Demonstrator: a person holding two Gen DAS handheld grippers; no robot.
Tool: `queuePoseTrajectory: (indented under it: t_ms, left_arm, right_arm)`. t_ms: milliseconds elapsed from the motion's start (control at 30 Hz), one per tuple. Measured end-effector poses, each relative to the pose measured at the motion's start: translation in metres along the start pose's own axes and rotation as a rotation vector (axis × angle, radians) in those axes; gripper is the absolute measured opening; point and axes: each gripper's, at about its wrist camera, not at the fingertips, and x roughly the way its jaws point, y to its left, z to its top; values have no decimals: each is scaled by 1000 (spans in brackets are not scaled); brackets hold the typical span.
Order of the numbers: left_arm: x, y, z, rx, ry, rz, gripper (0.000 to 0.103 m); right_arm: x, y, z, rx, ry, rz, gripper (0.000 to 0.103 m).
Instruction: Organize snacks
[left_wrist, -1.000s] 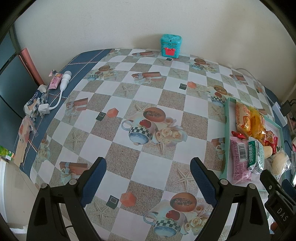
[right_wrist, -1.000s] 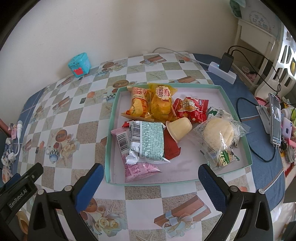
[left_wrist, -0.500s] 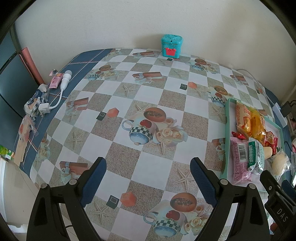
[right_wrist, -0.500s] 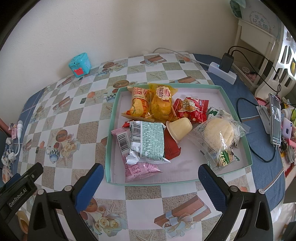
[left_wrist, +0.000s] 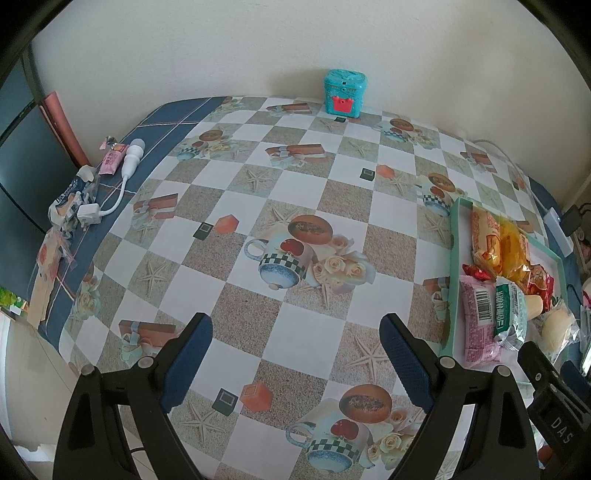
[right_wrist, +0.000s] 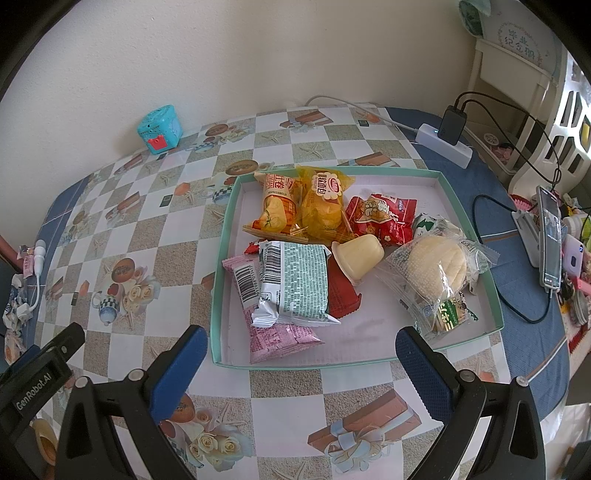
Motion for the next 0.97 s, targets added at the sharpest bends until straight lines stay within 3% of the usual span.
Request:
queuePoseTrajectory:
  t_ms: [967]
  left_arm:
    - [-9, -6, 3, 1, -30, 4, 92]
  right_arm:
    - [0, 0, 1, 0, 0, 0, 103]
